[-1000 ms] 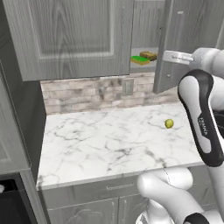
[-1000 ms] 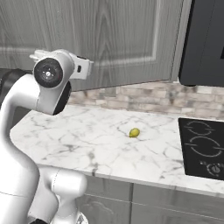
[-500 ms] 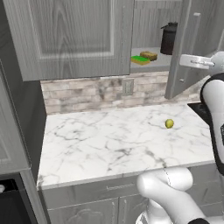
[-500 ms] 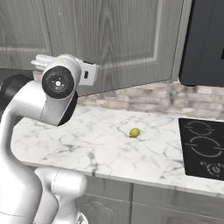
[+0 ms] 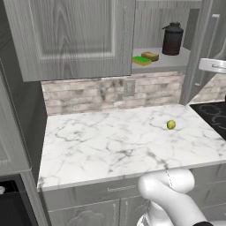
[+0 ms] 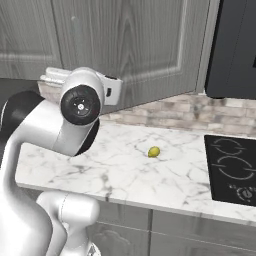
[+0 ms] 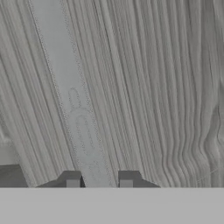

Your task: Pick the sponge and sponge from the cabinet and place them on the counter.

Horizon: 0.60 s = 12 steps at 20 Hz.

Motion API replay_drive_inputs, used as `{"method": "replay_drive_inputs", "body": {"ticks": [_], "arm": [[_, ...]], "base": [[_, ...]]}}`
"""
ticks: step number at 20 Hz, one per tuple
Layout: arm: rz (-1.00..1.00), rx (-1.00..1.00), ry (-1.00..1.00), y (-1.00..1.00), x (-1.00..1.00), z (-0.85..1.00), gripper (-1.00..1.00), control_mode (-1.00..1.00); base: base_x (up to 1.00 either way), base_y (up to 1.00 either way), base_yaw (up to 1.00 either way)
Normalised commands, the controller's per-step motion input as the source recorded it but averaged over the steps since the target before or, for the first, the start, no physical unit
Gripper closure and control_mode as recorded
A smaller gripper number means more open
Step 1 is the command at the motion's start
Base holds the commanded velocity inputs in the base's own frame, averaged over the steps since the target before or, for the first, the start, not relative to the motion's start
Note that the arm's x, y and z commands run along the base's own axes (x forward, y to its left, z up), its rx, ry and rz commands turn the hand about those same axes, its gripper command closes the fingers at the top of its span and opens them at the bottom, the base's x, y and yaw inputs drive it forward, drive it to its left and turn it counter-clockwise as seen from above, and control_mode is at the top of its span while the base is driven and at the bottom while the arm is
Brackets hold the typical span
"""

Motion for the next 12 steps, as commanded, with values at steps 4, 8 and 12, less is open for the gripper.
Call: {"method": "replay_drive_inputs", "body": {"ticks": [4, 8, 12], "arm": [[0.00, 0.00, 0.00, 0.00, 0.00, 0.00, -1.00, -1.00], [0.00, 0.11, 0.00, -0.29, -0.10, 0.22, -1.00, -1.00], [0.06, 0.17, 0.00, -0.43, -0.22, 0.44, -1.00, -1.00]], "base": [[0.00, 0.00, 0.00], [0.00, 0.00, 0.00], [0.00, 0.00, 0.00]]}}
